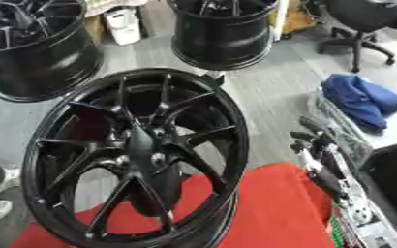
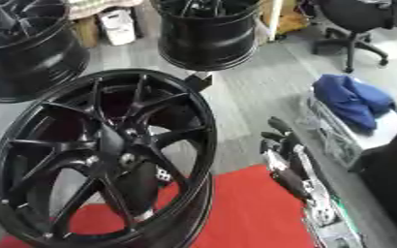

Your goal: Pull the pin out of the wheel hub.

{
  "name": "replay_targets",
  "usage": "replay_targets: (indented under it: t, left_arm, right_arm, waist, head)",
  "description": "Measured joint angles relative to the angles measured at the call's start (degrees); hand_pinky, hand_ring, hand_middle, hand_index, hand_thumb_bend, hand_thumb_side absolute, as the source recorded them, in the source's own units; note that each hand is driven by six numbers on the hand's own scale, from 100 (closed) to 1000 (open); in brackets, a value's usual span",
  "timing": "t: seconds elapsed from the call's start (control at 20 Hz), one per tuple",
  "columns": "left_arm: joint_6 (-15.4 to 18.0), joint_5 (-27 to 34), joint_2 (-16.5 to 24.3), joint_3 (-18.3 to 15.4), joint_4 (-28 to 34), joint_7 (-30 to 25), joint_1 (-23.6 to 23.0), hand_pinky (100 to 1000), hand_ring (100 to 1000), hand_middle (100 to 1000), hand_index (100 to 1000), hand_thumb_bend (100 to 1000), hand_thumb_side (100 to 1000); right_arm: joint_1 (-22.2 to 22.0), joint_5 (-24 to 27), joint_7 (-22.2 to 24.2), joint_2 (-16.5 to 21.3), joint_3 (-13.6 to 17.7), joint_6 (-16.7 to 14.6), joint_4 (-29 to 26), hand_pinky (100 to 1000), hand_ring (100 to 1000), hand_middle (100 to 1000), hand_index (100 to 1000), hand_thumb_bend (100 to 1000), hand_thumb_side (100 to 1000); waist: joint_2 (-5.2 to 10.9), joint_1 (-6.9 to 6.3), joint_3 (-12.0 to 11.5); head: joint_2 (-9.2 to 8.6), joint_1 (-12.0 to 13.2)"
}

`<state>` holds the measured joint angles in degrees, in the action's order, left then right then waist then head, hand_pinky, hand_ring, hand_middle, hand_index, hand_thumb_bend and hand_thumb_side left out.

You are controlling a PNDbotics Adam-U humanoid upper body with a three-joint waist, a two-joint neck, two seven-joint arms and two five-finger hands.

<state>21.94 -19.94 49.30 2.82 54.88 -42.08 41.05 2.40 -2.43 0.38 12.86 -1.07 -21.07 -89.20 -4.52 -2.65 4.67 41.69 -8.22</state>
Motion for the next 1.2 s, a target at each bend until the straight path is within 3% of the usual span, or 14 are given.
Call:
replay_targets:
  t: [0.05, 0.15, 0.35, 0.5, 0.7, 0.9, 1.2]
  left_arm:
    - [0.48, -1.81, -0.53, -0.94, -2.19, 0.48, -0.61, 637, 458, 511, 731, 346, 258]
    - [1.13, -6.16, -2.15, -2.65, -6.58, 3.13, -1.12, 737, 659, 729, 846, 505, 408]
    - [-0.63, -15.42, -5.61, -5.31, -13.88, 14.92, -1.56, 855, 843, 898, 946, 646, 646]
    - [-2.54, -19.79, -7.18, -6.55, -17.5, 23.14, -2.52, 863, 871, 930, 961, 659, 685]
    - [-4.5, -19.41, -8.47, -8.78, -19.05, 32.37, -4.78, 804, 814, 867, 910, 538, 717]
    - [-4.21, -8.36, -10.57, -12.04, -10.57, 37.65, -10.72, 756, 768, 812, 873, 442, 737]
    - [-6.55, 13.72, -19.62, -18.82, 18.93, 37.92, -26.55, 705, 695, 740, 834, 378, 765]
  right_arm:
    - [0.02, 0.0, -0.02, -0.01, 0.0, 0.02, 0.0, 752, 859, 1000, 923, 100, 524]
    - [0.07, 0.0, -0.04, -0.02, 0.01, 0.04, -0.01, 752, 859, 1000, 923, 100, 524]
    - [0.09, 0.0, -0.05, -0.11, 0.01, 0.06, -0.02, 753, 859, 1000, 923, 100, 524]
    - [0.09, 0.0, -0.13, -0.18, 0.02, 0.13, -0.02, 753, 859, 1000, 923, 100, 524]
    - [0.09, 0.0, -0.13, -0.41, 0.03, 0.13, -0.03, 753, 859, 1000, 923, 100, 524]
    - [0.09, 0.0, -0.15, -0.53, 0.19, 0.15, -0.03, 753, 859, 1000, 923, 100, 524]
    - [0.18, 0.0, -0.31, -0.65, 0.39, 0.2, -0.06, 753, 859, 1000, 923, 100, 524]
  waist:
    - [-0.05, 0.14, 0.0]
    - [-0.22, 0.45, 0.12]
    - [-0.5, 0.96, 0.38]
    - [-0.5, 1.03, 0.34]
    - [-0.5, 1.07, 0.21]
    - [-0.5, 1.28, -0.29]
    - [-1.07, 1.75, -1.23]
  head:
    - [0.01, 0.0]
    - [0.05, 0.03]
    - [0.06, 0.06]
    - [0.12, 0.11]
    - [0.48, 0.11]
    - [0.5, 0.11]
    - [0.51, 0.04]
